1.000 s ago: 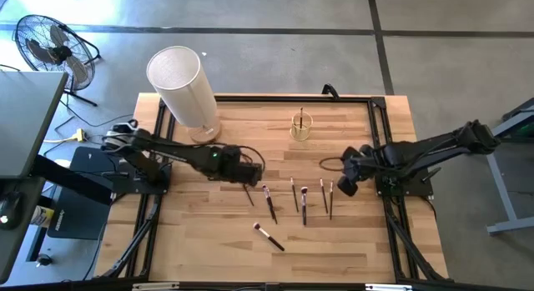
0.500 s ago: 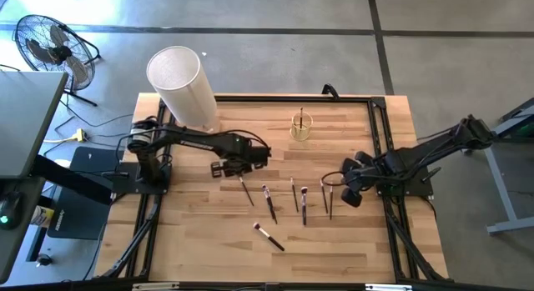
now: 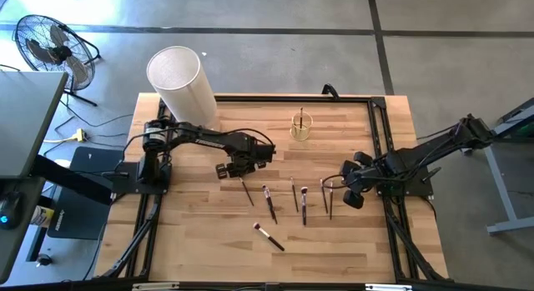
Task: Put items in baskets/containers
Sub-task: Put the silver eyebrow brush into the yellow container
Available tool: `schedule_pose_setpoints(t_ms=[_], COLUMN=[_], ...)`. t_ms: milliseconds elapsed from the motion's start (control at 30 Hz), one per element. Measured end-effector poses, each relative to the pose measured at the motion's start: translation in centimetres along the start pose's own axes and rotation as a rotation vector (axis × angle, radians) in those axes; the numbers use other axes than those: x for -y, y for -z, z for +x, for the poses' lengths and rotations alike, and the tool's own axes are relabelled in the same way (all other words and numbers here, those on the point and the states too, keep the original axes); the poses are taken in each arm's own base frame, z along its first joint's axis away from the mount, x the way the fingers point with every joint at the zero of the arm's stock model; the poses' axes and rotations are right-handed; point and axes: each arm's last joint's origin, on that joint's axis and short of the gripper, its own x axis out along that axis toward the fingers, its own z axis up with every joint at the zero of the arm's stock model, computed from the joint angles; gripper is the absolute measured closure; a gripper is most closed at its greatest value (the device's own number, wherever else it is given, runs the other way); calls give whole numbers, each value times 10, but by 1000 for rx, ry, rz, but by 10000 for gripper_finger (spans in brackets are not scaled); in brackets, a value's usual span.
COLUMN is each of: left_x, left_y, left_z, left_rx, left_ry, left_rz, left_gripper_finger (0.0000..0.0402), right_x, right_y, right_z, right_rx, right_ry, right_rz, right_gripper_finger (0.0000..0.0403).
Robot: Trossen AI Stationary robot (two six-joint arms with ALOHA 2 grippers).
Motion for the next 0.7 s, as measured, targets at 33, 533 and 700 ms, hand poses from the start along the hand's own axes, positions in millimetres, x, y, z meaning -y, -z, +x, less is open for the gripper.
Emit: schedule_pose_setpoints(t_ms=[33,533,700], left_x=[0,10,19], left_y=[1,6,23], left_z=[0,9,-12], left_rx=[-4,45,136], left_ry=[2,19,45], left_rz=[14,193,254], left_gripper_finger=[265,383,389], right_x=[0,-1,-1], right_y=[0,-2,-2], right_z=[0,0,0], right_rx=[0,15,17], right_ry=[0,-16,-15], right_rz=[-2,-22,-28], right_gripper_finger=[401,397,400])
